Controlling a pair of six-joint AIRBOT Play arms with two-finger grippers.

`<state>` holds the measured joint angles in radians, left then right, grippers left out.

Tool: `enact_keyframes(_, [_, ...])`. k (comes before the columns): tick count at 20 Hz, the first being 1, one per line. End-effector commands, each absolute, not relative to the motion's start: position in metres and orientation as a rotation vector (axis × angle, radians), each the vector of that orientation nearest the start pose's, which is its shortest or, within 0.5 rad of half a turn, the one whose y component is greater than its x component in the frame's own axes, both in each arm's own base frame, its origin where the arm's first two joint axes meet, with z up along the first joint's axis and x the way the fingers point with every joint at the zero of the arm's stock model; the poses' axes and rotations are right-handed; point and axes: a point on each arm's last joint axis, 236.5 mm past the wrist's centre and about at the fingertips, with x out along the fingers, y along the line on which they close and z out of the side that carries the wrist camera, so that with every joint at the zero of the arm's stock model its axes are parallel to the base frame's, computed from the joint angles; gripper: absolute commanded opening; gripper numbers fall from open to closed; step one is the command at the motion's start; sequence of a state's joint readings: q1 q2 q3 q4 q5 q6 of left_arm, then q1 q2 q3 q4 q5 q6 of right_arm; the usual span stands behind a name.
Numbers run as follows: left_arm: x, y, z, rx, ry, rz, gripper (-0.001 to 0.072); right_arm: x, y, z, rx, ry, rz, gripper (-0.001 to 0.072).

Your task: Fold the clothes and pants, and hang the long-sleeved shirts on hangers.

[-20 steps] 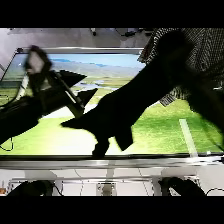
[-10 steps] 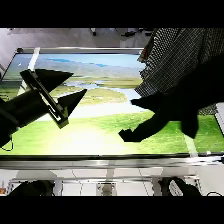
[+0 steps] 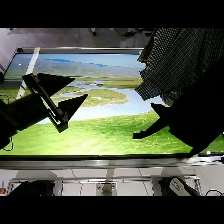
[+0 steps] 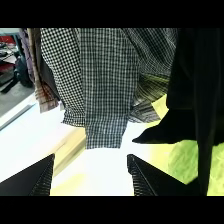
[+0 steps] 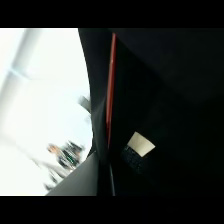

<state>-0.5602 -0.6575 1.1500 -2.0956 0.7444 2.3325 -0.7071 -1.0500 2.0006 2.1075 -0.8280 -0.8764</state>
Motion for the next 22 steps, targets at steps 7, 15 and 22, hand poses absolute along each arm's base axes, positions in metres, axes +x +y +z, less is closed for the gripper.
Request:
enact_keyframes(7, [0.244, -0.248, 0.331, 0.353, 0.022, -0.929, 0.0549, 0.298, -0.256, 0.566, 1.182, -0.604, -0.271, 0.0026])
enact_keyframes(15, [0.244, -0.248, 0.331, 0.329, 0.034, -0.928, 0.0548, 0.318, -0.275, 0.508, 1.235, -0.413, -0.392, 0.0027])
enact_keyframes(22, [0.244, -0.248, 0.331, 0.329, 0.034, -0.928, 0.0548, 0.314, -0.249, 0.488, 1.155, -0.251, -0.429, 0.0704])
